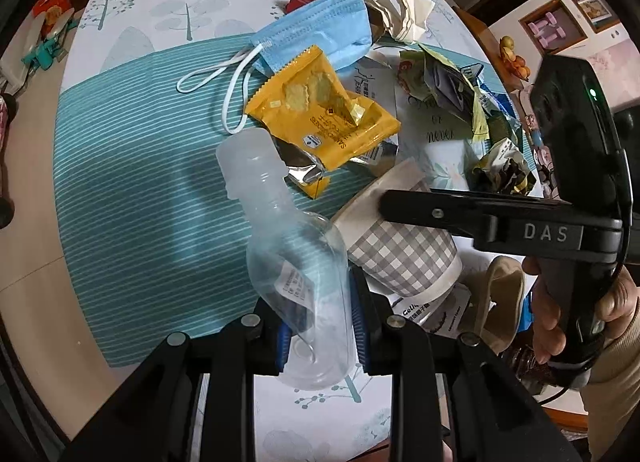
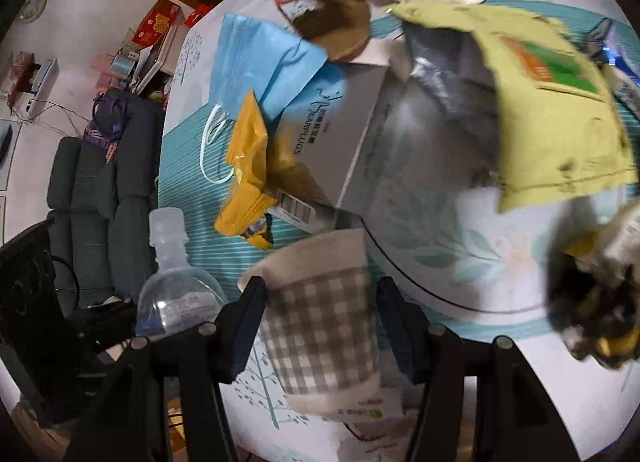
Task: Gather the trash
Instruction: 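Lift the bottle and checkered cup and carry both toward the floor bin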
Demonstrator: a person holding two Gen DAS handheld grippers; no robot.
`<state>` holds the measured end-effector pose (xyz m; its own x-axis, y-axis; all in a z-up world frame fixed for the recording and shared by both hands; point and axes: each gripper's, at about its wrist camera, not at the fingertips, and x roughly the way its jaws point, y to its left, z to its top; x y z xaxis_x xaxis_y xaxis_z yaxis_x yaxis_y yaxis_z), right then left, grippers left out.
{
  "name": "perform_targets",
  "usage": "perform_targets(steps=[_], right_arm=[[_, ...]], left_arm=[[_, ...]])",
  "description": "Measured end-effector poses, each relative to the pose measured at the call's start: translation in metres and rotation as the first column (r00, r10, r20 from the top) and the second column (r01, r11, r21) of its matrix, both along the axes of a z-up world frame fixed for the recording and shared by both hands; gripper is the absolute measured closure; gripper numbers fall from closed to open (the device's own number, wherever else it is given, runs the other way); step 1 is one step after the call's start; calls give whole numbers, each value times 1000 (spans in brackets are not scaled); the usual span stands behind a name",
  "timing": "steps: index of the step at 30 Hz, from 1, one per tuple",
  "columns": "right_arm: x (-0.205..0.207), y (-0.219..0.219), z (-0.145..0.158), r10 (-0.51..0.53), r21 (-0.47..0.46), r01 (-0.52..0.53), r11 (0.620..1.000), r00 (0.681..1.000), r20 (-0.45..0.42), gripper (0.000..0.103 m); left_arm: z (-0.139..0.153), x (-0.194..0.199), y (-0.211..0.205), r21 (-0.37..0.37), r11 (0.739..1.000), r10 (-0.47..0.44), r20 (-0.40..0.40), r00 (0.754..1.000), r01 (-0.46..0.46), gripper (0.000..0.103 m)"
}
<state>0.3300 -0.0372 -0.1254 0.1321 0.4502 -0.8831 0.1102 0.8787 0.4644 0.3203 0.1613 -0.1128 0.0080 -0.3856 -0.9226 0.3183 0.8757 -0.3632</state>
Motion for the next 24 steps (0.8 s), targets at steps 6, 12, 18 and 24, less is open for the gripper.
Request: perform_targets(steps=[6,12,18,24], right_arm=[[-2,1,-5,-1,56,-1,998,1000,25,65],[-28,9,21,25,0,-25,1000,992,123,79],[-82,6,70,-12,-77,37,996,955,298,80],[-134,4,117,-57,-138,135,981,887,459,80]], left_arm=[[-4,1,-6,-12,1000,-11,-6,1000,11,79],[6,-2,0,-27,1000,-9,7,1000,9,80],[35,-20,-7,-52,998,-24,81,996,29,80],[73,-57,-28,-69,995,-57,179,982,70,80]])
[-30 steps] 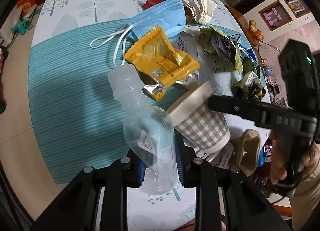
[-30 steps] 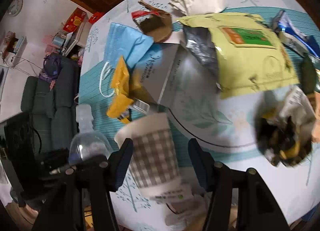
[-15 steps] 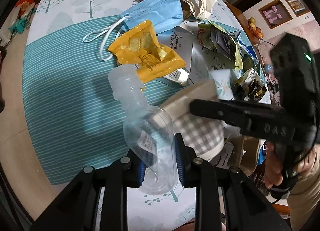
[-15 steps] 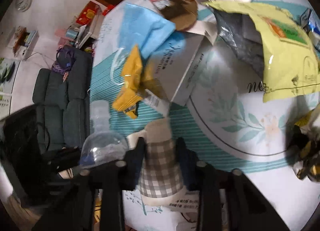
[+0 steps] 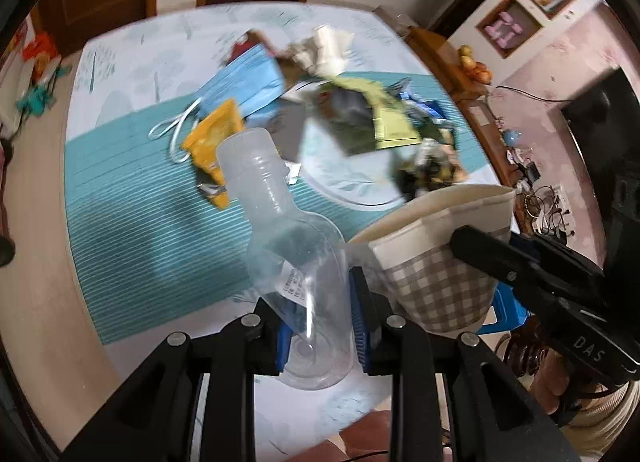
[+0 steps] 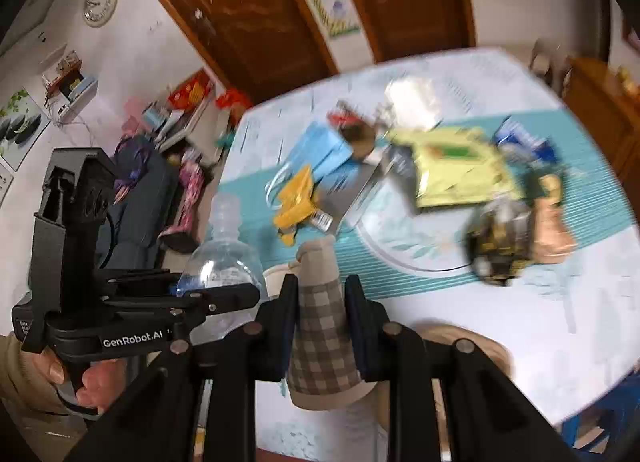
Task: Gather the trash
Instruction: 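Lift the bottle and checkered cup and carry both toward the floor bin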
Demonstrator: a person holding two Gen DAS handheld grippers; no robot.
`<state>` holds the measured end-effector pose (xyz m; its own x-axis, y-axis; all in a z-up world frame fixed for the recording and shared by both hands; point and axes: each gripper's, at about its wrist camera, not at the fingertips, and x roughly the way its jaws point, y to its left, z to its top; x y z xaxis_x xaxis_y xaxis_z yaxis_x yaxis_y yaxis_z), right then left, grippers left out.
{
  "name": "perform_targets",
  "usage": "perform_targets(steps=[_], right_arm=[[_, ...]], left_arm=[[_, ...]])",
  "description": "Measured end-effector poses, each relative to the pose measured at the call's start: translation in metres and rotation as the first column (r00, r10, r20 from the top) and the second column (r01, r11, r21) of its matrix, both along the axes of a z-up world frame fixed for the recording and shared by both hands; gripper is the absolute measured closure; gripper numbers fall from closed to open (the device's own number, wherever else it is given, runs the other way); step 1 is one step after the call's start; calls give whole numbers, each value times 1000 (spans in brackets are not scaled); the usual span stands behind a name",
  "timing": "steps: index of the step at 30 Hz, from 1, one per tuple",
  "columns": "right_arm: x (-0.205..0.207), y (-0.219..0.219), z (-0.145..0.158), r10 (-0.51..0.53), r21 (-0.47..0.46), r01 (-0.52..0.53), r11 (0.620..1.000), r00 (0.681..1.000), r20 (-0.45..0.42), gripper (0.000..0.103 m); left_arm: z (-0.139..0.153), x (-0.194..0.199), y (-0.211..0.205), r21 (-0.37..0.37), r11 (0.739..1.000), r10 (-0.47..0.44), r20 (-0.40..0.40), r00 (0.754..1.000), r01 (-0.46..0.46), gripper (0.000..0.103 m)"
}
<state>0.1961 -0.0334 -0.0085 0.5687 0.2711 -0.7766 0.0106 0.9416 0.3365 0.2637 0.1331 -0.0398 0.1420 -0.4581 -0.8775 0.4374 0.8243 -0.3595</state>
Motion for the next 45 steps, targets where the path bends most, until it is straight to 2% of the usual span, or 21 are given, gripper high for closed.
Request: perform_targets(steps=[6,13,17,22,27,33,39,45], right_arm=[[-69,-23,46,-55,-3,56,998,987,148,80],[-152,-64,66,-38,-25,45,999,972,230,80],[-198,-94,60,-18,-47,29,998,974,224,80],[-249,-129,38,-19,-45,28,999,981,191,80],[-277,-149,6,-37,-25,41,999,989,144,80],[-290,-169,-50,-99,7,99,995,993,64,80],[-292,-181,-114,-182,22,182,983,983,-12,79],[-287,-189,-187,-232,-6,233,973,969,-79,79]], left_arm=[[43,-58,-29,-24,1000,-17,107,994,20,80],[70,-148,-79,-19,1000,2,192,981,2,80],[67,-199,-112,-16,1000,12,190,982,-9,80],[52,-250,-143,14,1000,23,179,984,-26,80],[22,-285,-166,73,997,20,135,991,-30,80],[-29,-308,-192,162,987,-30,97,995,14,79],[-95,-309,-212,211,975,-79,36,996,69,79],[-174,-298,-229,239,963,-129,2,992,125,79]])
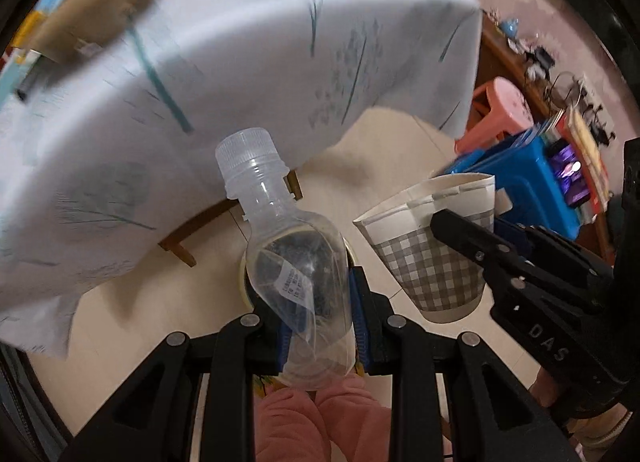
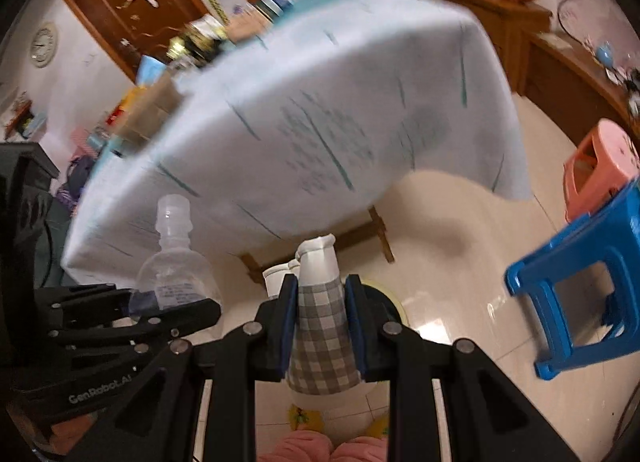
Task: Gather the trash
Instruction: 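Lift the bottle and checkered cup and carry both toward the floor bin, then open both tools over the black bin to drop bottle and cup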
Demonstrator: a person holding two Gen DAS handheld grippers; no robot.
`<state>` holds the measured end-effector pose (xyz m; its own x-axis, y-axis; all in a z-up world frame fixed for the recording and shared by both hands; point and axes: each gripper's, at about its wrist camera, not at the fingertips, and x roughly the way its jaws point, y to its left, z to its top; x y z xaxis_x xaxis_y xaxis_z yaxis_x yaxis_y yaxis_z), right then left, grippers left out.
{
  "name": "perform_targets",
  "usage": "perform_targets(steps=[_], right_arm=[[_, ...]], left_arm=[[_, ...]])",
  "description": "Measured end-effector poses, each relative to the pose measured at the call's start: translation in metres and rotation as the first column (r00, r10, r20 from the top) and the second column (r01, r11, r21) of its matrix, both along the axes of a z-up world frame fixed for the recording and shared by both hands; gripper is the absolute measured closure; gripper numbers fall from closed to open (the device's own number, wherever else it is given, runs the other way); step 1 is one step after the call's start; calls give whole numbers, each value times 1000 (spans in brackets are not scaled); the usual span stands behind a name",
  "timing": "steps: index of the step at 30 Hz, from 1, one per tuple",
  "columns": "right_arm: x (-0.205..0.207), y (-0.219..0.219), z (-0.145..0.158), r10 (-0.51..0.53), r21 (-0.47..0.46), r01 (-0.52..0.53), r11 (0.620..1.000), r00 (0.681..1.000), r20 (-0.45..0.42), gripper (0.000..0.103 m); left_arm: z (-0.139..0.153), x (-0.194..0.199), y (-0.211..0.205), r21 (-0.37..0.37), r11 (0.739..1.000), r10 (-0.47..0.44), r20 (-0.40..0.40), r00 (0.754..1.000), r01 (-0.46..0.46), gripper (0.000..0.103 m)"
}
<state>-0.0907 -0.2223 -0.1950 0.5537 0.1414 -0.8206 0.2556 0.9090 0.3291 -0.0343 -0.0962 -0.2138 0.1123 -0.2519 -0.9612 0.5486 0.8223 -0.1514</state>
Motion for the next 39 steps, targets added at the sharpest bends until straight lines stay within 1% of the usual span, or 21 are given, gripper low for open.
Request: perform_targets(steps=[3,4,8,10,11,12,14,17,18,19,20,22,23,25,27,29,32,34,36,39], right_arm=[[6,-4,-47,-17,-9,17,1000,999,-39,78],[6,-4,-57,-20,-11,20,1000,999,-47,78],[11,-8,-118,-38,-21,37,999,996,-86,77],[12,-10,-140,-48,-21,47,999,994,-102,76],[13,-11,-157,-52,-16,51,999,992,-112,76],[15,-11,-164,-52,-13,51,999,992,-118,75],[18,-12,-190,-43,-5,43,999,990,-135,74],[22,-7,-217,-13,2,13,1000,988,-155,69],[25,-6,-225,-2,9,4,1000,986,-167,65],[26,-5,-230,2,13,0,1000,985,-175,64],[27,-4,-237,6,19,-2,1000,982,-188,64],[29,0,-248,11,21,-7,1000,978,-207,61],[30,0,-252,4,6,-3,1000,975,-221,60],[31,0,-256,-5,-1,5,1000,973,-231,55],[30,-2,-259,-9,1,10,1000,976,-219,49],[32,0,-258,-7,-13,5,1000,977,-212,45],[34,3,-255,-13,-32,7,999,979,-203,45],[36,4,-252,-19,-36,12,999,979,-203,45],[34,6,-241,-31,-45,23,999,979,-202,45],[30,8,-223,-49,-54,39,998,977,-206,45]], left_arm=[[-40,6,-8,12,1000,-25,-7,1000,25,79],[-52,7,-11,15,999,-34,-8,999,34,79],[-109,12,-22,20,997,-77,-13,997,77,79],[-133,13,-25,25,996,-88,-15,996,88,79],[-142,15,-27,27,996,-89,-18,996,89,79],[-153,16,-29,30,996,-88,-23,996,89,78],[-177,18,-30,44,995,-86,-33,996,88,78],[-203,22,-29,57,995,-77,-45,996,80,78],[-211,24,-26,63,995,-71,-47,996,74,76],[-218,26,-22,68,995,-68,-51,996,71,71],[-222,29,-17,70,995,-65,-52,997,69,66],[-229,32,-11,90,995,-50,-30,998,52,43],[-232,36,-7,92,995,-42,-22,999,44,38],[-236,39,0,82,996,-29,-18,999,30,22],[-239,41,3,82,996,-24,-6,1000,24,17],[-237,42,4,82,996,-20,6,1000,19,15],[-232,44,11,70,998,-8,22,1000,6,15],[-221,42,14,52,999,-2,29,1000,1,15],[-208,38,18,45,999,-6,43,999,4,15],[-178,30,21,34,999,-16,71,997,13,15]])
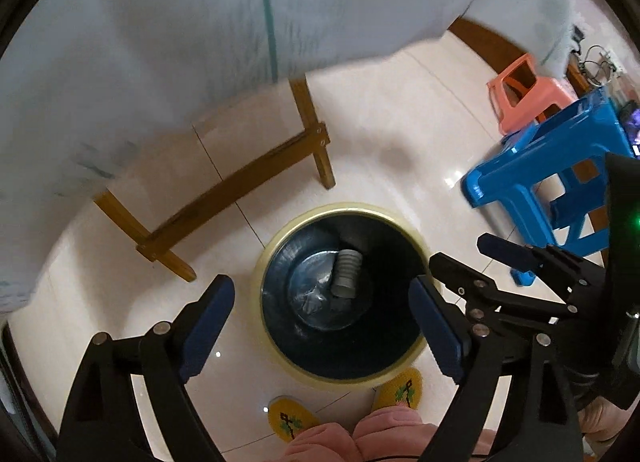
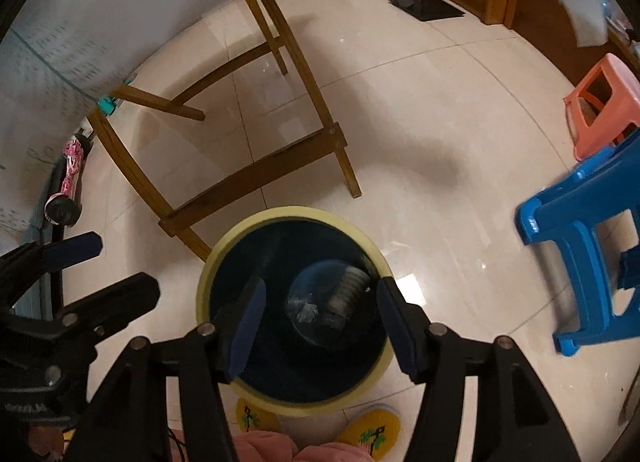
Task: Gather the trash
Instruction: 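Open both tools over the black bin to drop bottle and cup, then move both tools back over the table toward the cardboard cup carrier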
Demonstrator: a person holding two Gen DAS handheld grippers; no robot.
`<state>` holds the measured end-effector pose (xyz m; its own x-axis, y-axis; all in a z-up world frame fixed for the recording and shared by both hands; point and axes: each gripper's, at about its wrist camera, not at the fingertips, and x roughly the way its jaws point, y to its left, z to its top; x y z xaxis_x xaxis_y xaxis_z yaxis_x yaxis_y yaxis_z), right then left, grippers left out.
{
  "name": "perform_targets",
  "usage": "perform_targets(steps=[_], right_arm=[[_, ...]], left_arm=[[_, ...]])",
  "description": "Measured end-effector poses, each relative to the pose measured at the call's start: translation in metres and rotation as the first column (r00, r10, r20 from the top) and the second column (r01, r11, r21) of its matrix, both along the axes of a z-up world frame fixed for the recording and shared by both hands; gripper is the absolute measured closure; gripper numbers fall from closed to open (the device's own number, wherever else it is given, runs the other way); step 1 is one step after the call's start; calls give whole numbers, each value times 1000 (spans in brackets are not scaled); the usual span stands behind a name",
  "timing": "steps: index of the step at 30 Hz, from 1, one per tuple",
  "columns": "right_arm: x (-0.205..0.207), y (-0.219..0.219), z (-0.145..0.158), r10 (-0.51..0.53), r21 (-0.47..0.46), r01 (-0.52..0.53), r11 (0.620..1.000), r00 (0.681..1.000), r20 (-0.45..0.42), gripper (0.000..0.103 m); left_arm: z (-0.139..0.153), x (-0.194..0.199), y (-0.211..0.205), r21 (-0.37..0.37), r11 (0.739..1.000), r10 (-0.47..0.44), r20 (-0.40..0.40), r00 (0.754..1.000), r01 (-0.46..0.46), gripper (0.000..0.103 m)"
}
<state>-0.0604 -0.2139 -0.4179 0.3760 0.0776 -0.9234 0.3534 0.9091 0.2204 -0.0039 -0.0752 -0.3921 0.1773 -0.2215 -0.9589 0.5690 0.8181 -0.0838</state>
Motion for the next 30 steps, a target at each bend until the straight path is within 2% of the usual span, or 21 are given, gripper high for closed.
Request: perform_targets(steps=[10,16,20,25,30], right_arm=[[-25,13,116,-13,-12,13,1000,1000,15,45],[-36,14,212,-32,-36,35,999,997,63,45],[-41,20,275,-41,-49,46,998,993,115,45],[-42,35,341,-30,-73,46,996,979,201,45],[-39,50,391,8,-129,28,991,962,274,45]], left_arm=[[141,-21,13,-51,998,-35,72,997,39,15],[243,-22,31,-91,995,-20,114,993,30,15],[311,-23,44,-116,992,-19,181,983,40,15],[374,-18,64,-158,987,-1,254,967,43,15],[415,-8,87,-187,982,29,303,953,30,15]])
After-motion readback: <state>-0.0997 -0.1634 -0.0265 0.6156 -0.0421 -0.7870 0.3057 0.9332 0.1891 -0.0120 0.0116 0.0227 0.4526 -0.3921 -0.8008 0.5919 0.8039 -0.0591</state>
